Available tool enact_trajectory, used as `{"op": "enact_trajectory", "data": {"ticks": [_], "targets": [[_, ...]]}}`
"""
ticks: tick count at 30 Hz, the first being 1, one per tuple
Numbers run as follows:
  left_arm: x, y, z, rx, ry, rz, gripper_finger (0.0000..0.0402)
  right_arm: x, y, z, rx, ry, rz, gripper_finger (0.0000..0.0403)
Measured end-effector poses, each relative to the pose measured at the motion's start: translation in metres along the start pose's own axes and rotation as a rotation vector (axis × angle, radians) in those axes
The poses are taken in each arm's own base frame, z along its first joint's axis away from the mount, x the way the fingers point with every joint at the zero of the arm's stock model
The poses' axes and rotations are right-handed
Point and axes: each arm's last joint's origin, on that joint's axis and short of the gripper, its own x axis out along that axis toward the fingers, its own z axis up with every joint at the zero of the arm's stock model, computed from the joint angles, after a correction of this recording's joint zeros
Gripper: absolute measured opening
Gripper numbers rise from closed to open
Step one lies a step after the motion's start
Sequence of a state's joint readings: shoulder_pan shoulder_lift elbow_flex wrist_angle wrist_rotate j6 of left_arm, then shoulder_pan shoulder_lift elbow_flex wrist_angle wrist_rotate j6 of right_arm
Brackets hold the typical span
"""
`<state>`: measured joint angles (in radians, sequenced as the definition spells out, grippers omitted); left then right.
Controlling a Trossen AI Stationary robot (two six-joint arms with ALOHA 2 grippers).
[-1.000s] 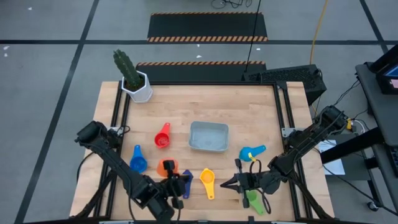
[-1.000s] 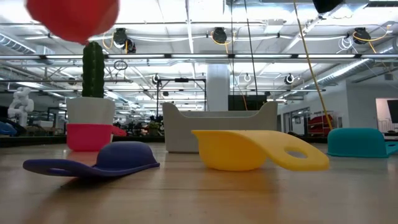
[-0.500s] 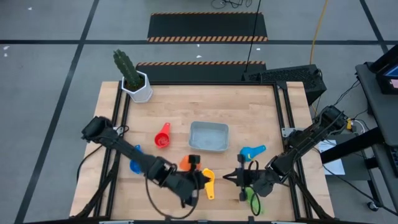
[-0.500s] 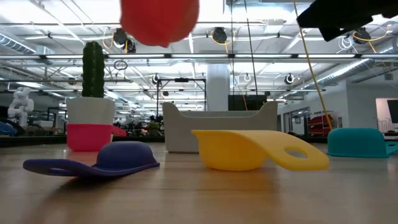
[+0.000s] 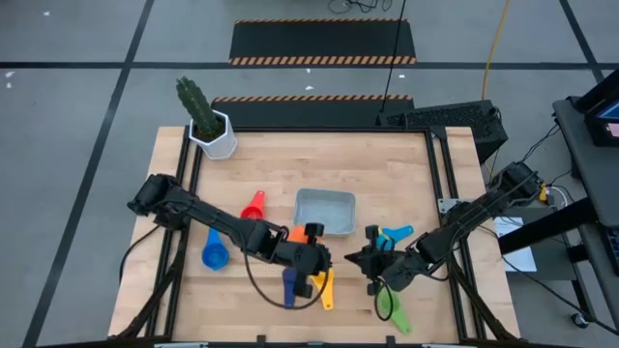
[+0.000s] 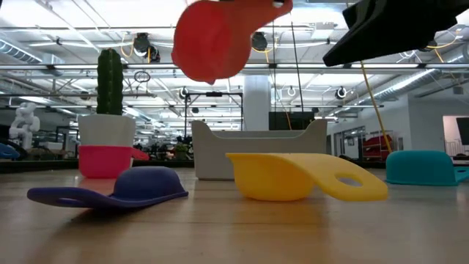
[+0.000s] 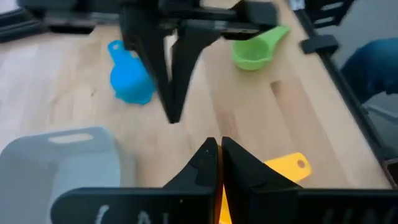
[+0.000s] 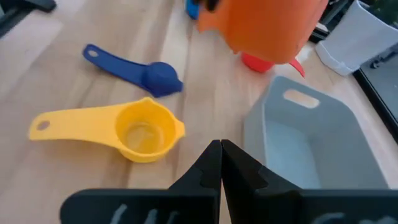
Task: Nest measuring cups in basket
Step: Put the orange measuring cup into the bin
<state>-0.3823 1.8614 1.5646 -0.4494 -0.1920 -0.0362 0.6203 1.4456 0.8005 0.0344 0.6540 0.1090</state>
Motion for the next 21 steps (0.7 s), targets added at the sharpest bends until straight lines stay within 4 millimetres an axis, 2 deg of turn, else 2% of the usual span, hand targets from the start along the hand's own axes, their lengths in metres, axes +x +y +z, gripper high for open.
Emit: {"op": "enact_trajectory", "data": {"ticks": [6,10,15,21], "targets": [[0.000,0.002,0.003,-0.005,-0.030,-0.029,0.0006,-0.001,-0.009,0.003,0.064,-0.006,-0.016,0.0001],[0.000,-0.003,0.006,-0.003,-0.063,-0.047,0.0012,-0.001,-0.009,0.004,0.089,-0.008,-0.014,0.0018],[-0.003,-0.013,0.009,-0.012,-0.102,-0.063,0.0006,-0.003,-0.005,0.004,0.164,-0.019,0.000,0.0065],[-0.006,-0.027,0.012,-0.012,-0.157,-0.064,0.0010,-0.013,0.010,0.007,0.235,-0.069,0.061,0.0132]]}}
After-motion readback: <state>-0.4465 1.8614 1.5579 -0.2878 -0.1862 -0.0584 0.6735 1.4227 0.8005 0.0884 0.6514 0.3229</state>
